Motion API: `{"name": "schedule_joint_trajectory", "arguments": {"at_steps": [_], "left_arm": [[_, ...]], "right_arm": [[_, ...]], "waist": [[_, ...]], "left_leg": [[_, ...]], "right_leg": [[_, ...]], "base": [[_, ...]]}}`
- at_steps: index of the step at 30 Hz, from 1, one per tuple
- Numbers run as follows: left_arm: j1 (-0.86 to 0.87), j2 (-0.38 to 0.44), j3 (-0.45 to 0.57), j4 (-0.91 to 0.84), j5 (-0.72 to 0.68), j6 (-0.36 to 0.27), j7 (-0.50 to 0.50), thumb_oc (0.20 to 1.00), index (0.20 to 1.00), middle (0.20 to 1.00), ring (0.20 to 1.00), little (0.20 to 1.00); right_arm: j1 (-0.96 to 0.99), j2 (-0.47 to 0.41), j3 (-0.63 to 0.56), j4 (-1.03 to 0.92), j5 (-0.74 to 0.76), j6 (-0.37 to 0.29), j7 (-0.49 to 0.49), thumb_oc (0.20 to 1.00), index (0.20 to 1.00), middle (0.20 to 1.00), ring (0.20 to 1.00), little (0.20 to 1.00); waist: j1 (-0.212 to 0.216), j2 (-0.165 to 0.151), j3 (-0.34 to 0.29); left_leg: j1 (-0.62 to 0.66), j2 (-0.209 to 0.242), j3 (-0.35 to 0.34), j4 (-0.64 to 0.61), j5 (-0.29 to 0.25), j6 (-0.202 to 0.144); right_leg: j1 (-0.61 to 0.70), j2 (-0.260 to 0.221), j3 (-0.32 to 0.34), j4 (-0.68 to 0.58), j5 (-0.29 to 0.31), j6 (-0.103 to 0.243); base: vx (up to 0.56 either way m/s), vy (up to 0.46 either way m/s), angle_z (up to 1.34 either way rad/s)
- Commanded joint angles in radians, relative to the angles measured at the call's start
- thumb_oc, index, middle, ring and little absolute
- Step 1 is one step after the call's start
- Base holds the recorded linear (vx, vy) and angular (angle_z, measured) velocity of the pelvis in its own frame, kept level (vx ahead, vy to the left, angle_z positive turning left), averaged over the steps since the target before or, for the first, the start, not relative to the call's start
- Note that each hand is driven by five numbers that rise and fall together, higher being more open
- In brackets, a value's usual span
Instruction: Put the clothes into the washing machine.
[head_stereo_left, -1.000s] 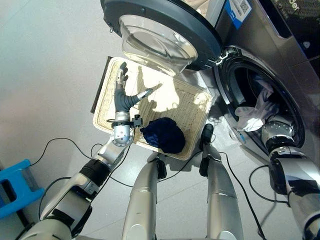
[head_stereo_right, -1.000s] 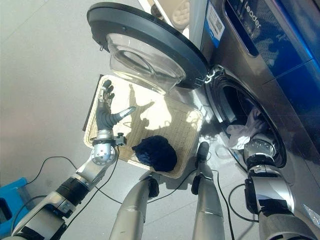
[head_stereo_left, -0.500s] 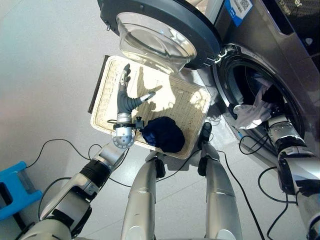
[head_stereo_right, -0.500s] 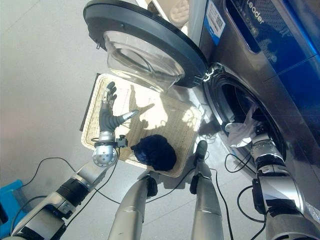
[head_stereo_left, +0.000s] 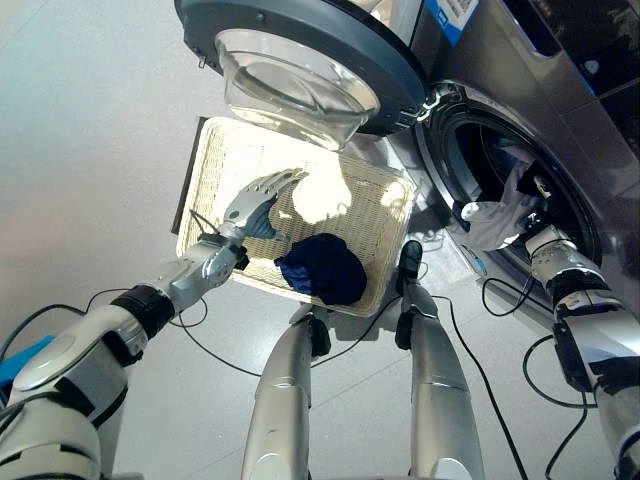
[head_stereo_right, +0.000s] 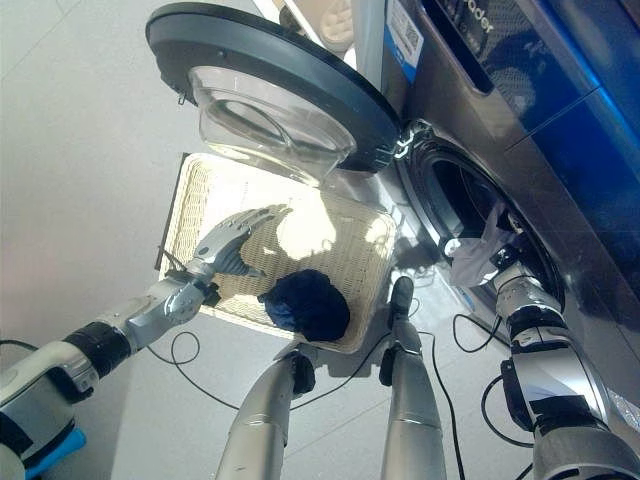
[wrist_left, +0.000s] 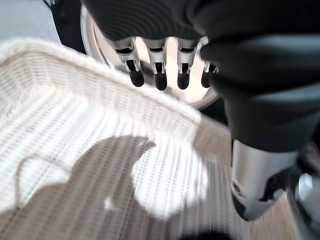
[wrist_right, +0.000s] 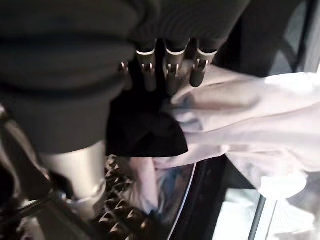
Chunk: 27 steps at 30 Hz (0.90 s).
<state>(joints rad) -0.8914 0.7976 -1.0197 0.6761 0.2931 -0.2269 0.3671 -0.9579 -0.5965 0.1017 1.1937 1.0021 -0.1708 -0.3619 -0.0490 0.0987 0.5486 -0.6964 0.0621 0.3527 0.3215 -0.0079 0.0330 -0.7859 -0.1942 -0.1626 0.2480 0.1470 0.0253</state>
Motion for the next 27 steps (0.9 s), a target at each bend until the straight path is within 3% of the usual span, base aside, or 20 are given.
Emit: {"name": "schedule_joint_trajectory", "arguments": {"at_steps": [1,5,9,11,17,27], "left_arm": [[0.015,-0.048,-0.002,0.055,0.060,-0.011,-0.086,1.000,1.000,1.000,1.000,1.000],[-0.008,-0.042,-0.078,0.085,0.114,-0.037,-0.122,1.000,1.000,1.000,1.000,1.000],[-0.022,-0.048,-0.127,0.088,0.149,-0.046,-0.123,1.000,1.000,1.000,1.000,1.000],[-0.049,-0.050,-0.151,0.086,0.175,-0.046,-0.128,1.000,1.000,1.000,1.000,1.000],[-0.114,-0.037,-0.241,0.039,0.314,-0.114,-0.162,1.000,1.000,1.000,1.000,1.000],[-0.183,-0.030,-0.318,-0.014,0.351,-0.076,-0.234,1.000,1.000,1.000,1.000,1.000]], "right_arm": [[0.035,-0.081,0.052,-0.038,-0.054,-0.074,0.012,1.000,1.000,1.000,1.000,1.000],[0.032,-0.067,0.071,-0.055,-0.051,-0.084,0.020,1.000,1.000,1.000,1.000,1.000],[0.028,-0.062,0.078,-0.037,-0.054,-0.102,0.032,1.000,1.000,1.000,1.000,1.000],[0.012,-0.060,0.079,-0.034,-0.051,-0.112,0.036,1.000,1.000,1.000,1.000,1.000],[0.003,-0.058,0.074,-0.025,-0.017,-0.130,0.063,1.000,1.000,1.000,1.000,1.000],[0.023,-0.034,0.062,-0.028,0.049,-0.176,0.107,1.000,1.000,1.000,1.000,1.000]], "waist": [[-0.038,0.074,-0.029],[-0.056,0.073,-0.029],[-0.059,0.072,-0.029],[-0.063,0.068,-0.029],[-0.069,0.055,-0.029],[-0.071,0.023,-0.029]], "left_leg": [[0.027,0.015,0.026,0.059,-0.074,-0.128],[0.006,0.016,0.050,0.040,-0.044,-0.123],[0.018,0.016,0.036,0.038,-0.057,-0.134],[-0.008,0.018,0.053,0.029,-0.032,-0.127],[-0.029,0.020,0.048,0.015,-0.020,-0.132],[-0.082,0.021,0.026,-0.007,0.000,-0.140]], "right_leg": [[0.003,-0.026,-0.044,0.102,-0.105,0.138],[-0.021,-0.016,-0.042,0.081,-0.083,0.128],[-0.005,-0.006,-0.030,0.077,-0.098,0.137],[-0.029,-0.004,-0.036,0.066,-0.076,0.128],[-0.043,0.007,-0.036,0.054,-0.064,0.130],[-0.082,0.026,-0.033,0.036,-0.042,0.135]], "base": [[0.00,0.090,-0.18],[0.00,0.048,-0.11],[-0.01,0.012,-0.04],[-0.03,-0.009,-0.01],[0.00,-0.006,0.00],[0.00,-0.019,0.02]]}}
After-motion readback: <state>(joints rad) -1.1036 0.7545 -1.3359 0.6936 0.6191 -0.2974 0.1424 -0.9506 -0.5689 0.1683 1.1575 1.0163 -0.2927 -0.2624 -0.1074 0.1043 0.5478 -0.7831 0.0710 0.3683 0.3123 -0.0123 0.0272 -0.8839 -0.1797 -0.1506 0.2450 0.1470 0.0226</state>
